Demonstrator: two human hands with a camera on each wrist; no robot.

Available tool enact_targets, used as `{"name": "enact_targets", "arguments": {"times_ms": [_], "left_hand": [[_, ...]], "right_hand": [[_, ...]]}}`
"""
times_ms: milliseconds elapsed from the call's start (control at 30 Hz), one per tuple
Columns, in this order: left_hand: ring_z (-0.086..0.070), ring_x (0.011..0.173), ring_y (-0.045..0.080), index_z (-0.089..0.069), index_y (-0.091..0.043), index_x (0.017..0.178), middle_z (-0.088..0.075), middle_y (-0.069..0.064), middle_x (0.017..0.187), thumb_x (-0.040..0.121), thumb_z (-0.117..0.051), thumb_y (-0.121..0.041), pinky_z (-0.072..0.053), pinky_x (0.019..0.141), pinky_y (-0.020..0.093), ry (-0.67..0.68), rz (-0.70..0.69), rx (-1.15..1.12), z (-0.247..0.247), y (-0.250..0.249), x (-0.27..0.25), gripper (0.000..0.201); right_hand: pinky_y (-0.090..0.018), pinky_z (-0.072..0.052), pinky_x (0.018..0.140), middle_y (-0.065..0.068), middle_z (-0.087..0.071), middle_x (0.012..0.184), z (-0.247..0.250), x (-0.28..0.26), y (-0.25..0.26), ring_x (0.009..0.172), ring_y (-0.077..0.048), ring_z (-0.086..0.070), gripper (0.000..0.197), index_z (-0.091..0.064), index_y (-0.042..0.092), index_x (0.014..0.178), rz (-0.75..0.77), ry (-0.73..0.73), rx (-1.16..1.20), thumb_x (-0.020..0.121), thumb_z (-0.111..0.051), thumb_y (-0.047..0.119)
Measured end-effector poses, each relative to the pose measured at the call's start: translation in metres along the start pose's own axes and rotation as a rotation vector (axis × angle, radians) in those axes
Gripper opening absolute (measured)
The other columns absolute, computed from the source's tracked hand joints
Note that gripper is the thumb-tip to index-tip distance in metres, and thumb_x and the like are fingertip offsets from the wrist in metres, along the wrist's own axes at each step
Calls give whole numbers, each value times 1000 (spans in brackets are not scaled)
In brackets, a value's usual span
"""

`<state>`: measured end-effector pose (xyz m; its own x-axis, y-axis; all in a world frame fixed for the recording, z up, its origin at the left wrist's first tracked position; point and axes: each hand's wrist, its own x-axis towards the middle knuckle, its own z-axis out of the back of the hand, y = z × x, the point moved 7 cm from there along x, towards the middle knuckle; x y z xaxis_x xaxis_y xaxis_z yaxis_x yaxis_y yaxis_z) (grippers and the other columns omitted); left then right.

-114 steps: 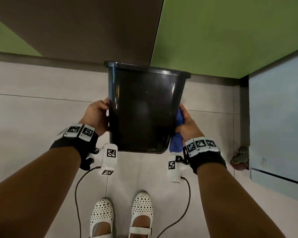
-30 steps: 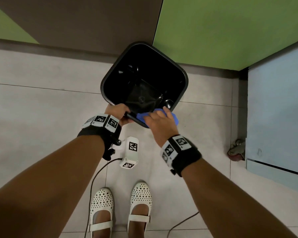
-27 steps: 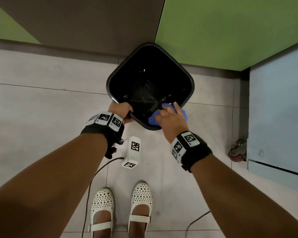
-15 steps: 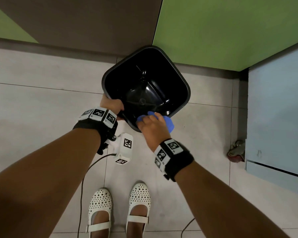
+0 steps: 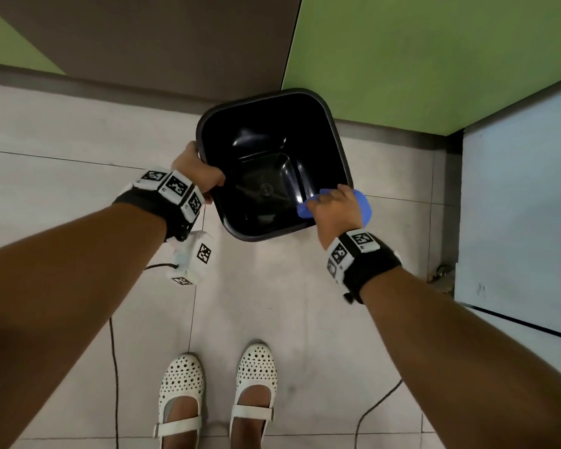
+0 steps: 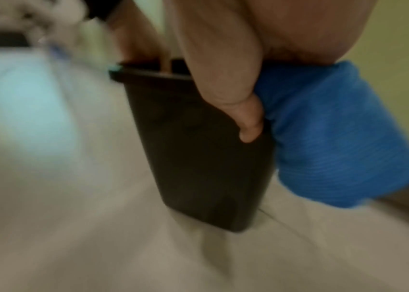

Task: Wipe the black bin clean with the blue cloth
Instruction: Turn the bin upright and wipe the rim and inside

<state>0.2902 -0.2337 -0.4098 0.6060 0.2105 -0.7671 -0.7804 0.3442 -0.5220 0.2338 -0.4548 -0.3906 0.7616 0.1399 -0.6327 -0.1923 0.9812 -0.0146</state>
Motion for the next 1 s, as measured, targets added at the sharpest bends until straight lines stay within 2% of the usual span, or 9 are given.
{"name": "enact_targets", "arguments": {"times_ms": [100,233,300,367,433,600,800,900,1000], "left_hand": [[-57,112,38,-29,-9,140,-51,18,132,72,-70,-22,-53,90,52,-103,56,-54,10,17,-2,81],[-56,110,35,-33,-4,136,-49,15,132,73,-70,-15,-56,68,47,-159,182,-312,9,50,-10,73],[-55,107,33,-49,-2,116,-54,16,122,78,-63,-8,-55,59,47,-135,278,-510,1,66,-18,41],[-56,93,29,-54,-7,84,-57,14,98,85,-55,-8,-54,76,48,53,353,-510,-17,70,-32,2],[-59,77,27,-55,-7,77,-58,14,88,87,-50,-4,-55,80,44,163,356,-470,-27,74,-37,12],[-63,62,27,-56,0,70,-62,22,76,76,-48,11,-60,56,34,29,308,-461,-11,71,-25,15],[-63,50,25,-53,1,71,-64,14,52,76,-47,14,-59,49,34,74,262,-305,-7,50,-18,15],[-62,61,30,-53,3,79,-60,19,71,78,-48,11,-55,39,32,47,215,-284,-9,41,-23,9],[-66,77,37,-57,7,102,-66,23,95,73,-59,0,-60,57,40,-7,184,-231,-19,51,-31,30]], "right_hand": [[-37,-26,113,-9,-57,130,-2,-6,31,129,-28,-45,45,-51,9,124,-53,7,88,85,-29,12],[-37,-30,103,-13,-64,117,3,-16,80,114,-32,-54,37,-54,7,119,-65,-54,224,83,-49,2],[-37,-31,101,-13,-65,114,1,-14,96,111,-32,-56,37,-55,6,117,-77,-67,309,81,-49,1],[-38,-32,100,-15,-65,115,1,-13,109,111,-33,-57,36,-53,4,118,-50,-79,352,83,-47,2],[-40,-32,101,-17,-61,121,2,-13,119,115,-34,-55,40,-46,1,125,15,-95,324,85,-46,3],[-42,-23,114,-15,-51,135,-7,-11,115,127,-31,-45,55,-32,5,138,148,-56,191,87,-51,10],[-46,-31,111,-3,-71,102,-5,-11,76,102,-25,-63,47,-64,18,110,246,-132,-124,65,-78,22],[-38,-37,107,0,-67,116,-8,-8,66,115,-25,-57,41,-63,25,113,189,-29,-132,72,-71,28],[-34,-37,101,-1,-67,117,-14,-9,88,119,-25,-54,32,-63,25,112,150,-46,-54,81,-60,21]]}}
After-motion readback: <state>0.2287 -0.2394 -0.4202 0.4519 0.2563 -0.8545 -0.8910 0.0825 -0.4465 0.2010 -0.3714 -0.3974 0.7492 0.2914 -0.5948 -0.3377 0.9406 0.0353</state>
